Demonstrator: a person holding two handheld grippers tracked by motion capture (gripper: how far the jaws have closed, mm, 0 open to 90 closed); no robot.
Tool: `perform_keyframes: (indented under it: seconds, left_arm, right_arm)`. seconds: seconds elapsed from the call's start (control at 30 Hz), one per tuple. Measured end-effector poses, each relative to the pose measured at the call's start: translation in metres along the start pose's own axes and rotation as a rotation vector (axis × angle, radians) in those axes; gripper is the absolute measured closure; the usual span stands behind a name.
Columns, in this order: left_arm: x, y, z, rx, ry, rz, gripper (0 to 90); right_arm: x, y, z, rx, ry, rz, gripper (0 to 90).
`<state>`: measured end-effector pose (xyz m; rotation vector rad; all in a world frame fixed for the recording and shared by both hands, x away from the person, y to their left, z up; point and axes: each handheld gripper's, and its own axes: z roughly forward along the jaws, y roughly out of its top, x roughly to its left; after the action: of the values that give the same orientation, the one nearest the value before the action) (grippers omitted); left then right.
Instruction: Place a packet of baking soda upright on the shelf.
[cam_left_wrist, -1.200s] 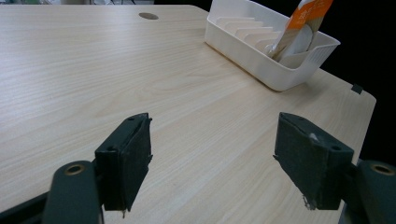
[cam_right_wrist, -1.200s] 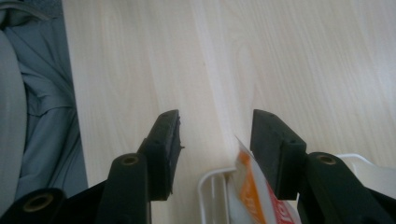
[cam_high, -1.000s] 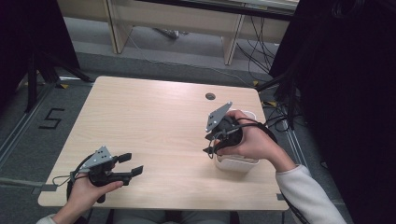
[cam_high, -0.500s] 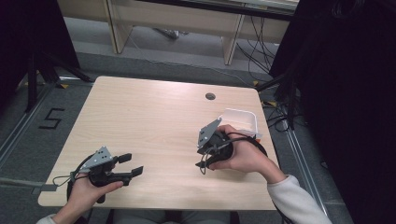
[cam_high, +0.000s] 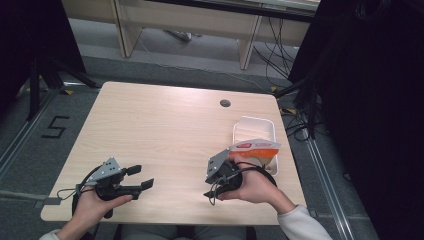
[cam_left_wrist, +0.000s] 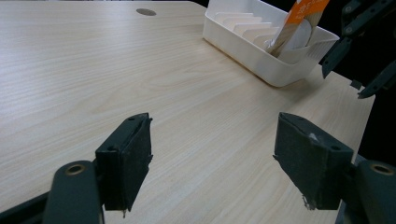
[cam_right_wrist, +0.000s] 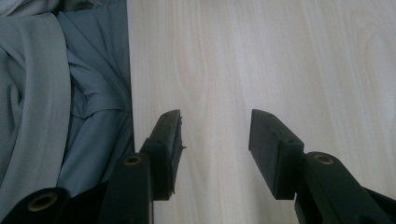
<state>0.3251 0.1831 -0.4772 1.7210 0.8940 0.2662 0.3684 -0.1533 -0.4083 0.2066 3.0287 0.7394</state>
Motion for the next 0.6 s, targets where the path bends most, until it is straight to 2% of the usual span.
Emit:
perform_keyframes:
  seconds: [0.03, 0.07, 0.13, 0.2, 0.27, 0.33, 0.4, 0.47, 0.5, 0.6]
  left_arm:
    - [0.0, 0.0, 0.0, 0.007, 0.0, 0.006, 26.9]
    - [0.001, 0.0, 0.0, 0.006, -0.003, 0.018, 26.9]
    - [0.0, -0.001, 0.001, 0.001, -0.01, 0.006, 26.9]
    - [0.0, -0.001, 0.001, 0.004, -0.004, 0.003, 26.9]
    - [-0.001, -0.001, 0.001, 0.013, -0.001, 0.009, 26.9]
    - [0.0, -0.002, 0.001, 0.017, -0.013, 0.024, 26.9]
    - [0.0, -0.002, 0.001, 0.018, -0.018, 0.029, 26.9]
    - [0.0, -0.002, 0.001, 0.024, -0.019, 0.025, 26.9]
    - [-0.001, -0.003, 0.002, 0.024, -0.016, 0.011, 26.9]
    - [-0.001, -0.003, 0.001, 0.025, -0.017, 0.012, 26.9]
  right_arm:
    - [0.001, -0.001, 0.002, 0.004, -0.006, 0.013, 54.6]
    - [0.0, -0.003, 0.005, 0.001, -0.011, -0.005, 54.6]
    - [0.004, -0.006, 0.01, -0.005, 0.002, 0.026, 54.4]
    - [0.005, -0.009, 0.016, -0.02, 0.015, 0.012, 54.4]
    - [0.008, -0.012, 0.02, -0.015, -0.003, 0.037, 54.4]
    - [0.011, -0.015, 0.025, -0.047, 0.005, 0.037, 54.7]
    - [0.015, -0.02, 0.031, -0.094, -0.012, 0.056, 56.5]
    - [0.019, -0.025, 0.036, -0.114, -0.023, 0.071, 56.6]
    - [0.02, -0.029, 0.04, -0.137, -0.028, 0.052, 56.5]
    - [0.023, -0.033, 0.043, -0.137, -0.027, 0.072, 56.2]
